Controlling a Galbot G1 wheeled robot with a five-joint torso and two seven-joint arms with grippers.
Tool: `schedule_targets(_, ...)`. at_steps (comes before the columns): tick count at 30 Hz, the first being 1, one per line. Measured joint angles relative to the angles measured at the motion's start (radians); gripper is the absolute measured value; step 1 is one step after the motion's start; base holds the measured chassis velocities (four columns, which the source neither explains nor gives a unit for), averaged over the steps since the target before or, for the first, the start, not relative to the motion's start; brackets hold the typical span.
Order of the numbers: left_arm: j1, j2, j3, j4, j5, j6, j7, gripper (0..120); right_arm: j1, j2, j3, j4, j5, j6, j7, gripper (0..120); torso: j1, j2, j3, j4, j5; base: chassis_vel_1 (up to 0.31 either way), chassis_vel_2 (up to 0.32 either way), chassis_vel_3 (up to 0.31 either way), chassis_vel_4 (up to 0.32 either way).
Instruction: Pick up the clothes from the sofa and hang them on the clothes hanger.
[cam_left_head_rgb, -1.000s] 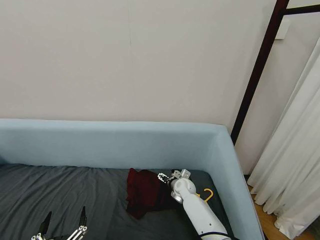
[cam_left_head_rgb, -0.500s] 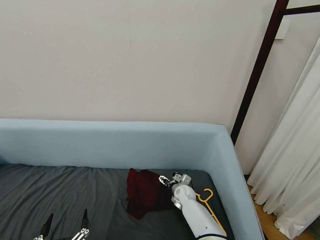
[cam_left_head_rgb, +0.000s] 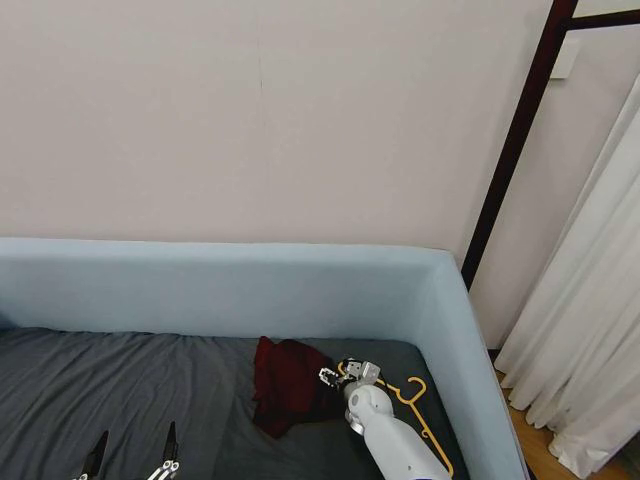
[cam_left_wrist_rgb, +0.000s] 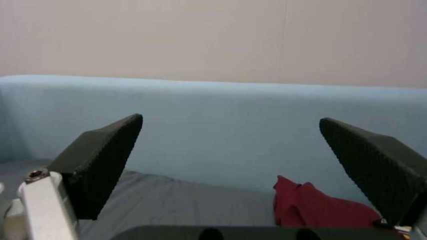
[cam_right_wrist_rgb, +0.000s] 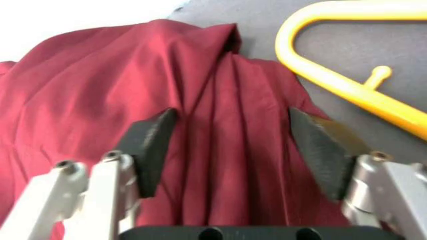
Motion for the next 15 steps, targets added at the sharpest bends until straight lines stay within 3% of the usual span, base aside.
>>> schedule_targets(2,-0.001,0.000,0.000,0.001,0.000,-0.001,0.000,100,0.000,0.000,-0.004,0.002,0.000,0.000,-0.001,58,0.000,0.000,0.000,0.0000,0.0000,0.000,0.000,0.000,0.000)
schedule_targets(6,-0.007,-0.002,-0.002,0.013,0.000,-0.005,-0.002,100,-0.001,0.000,-0.026,0.012,-0.002,0.000,-0.015,39,0.000,0.000,0.000,0.0001,0.0000,0.000,0.000,0.000,0.000)
schedule_targets(15,-0.020,-0.012,0.004,0.023,0.006,-0.005,-0.002,100,-0.012,-0.001,-0.052,0.030,-0.030,0.003,-0.061,8,0.000,0.000,0.000,0.0000,0.0000,0.000,0.000,0.000,0.000)
